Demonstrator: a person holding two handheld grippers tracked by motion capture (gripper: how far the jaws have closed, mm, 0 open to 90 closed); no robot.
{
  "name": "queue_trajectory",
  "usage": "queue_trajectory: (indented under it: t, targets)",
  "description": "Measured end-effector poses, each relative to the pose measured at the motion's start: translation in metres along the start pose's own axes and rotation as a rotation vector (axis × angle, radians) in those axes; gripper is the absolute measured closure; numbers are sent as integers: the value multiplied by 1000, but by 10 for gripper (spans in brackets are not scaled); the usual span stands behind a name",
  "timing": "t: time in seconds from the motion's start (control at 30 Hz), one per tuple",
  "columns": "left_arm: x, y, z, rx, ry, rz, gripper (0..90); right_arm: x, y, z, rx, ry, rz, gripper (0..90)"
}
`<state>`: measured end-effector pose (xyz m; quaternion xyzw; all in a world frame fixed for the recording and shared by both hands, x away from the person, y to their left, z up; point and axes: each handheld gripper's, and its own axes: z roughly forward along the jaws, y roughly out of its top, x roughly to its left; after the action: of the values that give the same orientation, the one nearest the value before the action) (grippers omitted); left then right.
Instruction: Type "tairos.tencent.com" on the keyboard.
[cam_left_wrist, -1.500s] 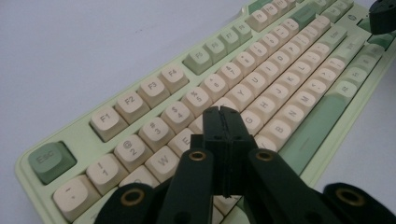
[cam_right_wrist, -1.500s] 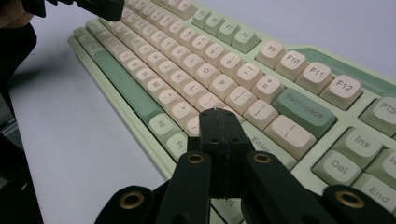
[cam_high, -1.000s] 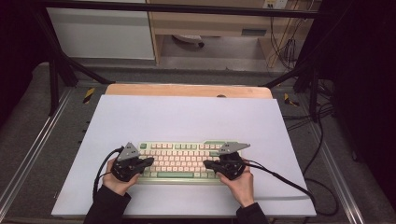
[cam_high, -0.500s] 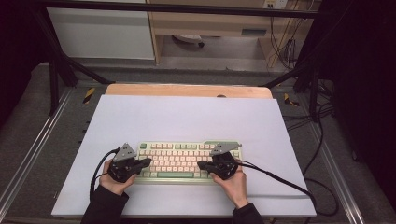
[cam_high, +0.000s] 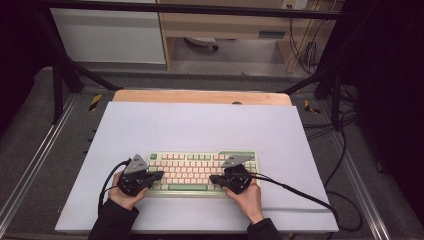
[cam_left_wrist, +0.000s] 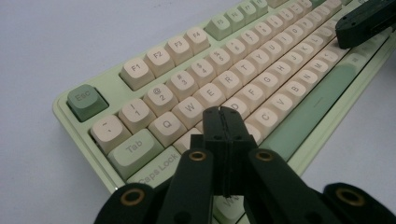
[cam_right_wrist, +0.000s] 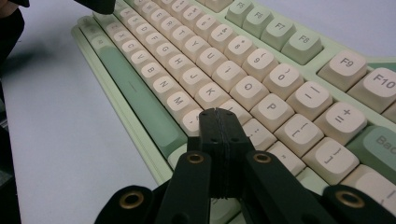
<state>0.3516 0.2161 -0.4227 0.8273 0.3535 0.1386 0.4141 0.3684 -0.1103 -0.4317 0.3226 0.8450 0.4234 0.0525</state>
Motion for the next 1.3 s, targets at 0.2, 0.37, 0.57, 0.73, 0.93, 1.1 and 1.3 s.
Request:
queue_trajectory:
  t: [0.2, 0.37, 0.57, 0.73, 0.93, 1.1, 1.3]
  targets:
    - [0, 0, 0, 1, 1, 1, 900, 0, -1, 2, 11, -6, -9, 900]
    - [0, 0, 0, -1, 1, 0, 899, 0, -1, 1, 10, -8, -8, 900]
    - [-1, 1, 0, -4, 2, 2, 899, 0, 2, -8, -11, -18, -14, 900]
    - [-3, 2, 0, -4, -1, 7, 899, 0, 4, -14, -20, -24, -17, 900]
    - [-5, 5, 2, -6, -9, 15, 899, -1, 4, -17, -17, -31, -25, 900]
    - [-9, 8, 4, -6, -15, 27, 899, -3, 4, -21, -28, -35, -16, 900]
    - [-15, 12, 10, 0, -22, 41, 899, -4, 4, -23, -31, -37, -14, 900]
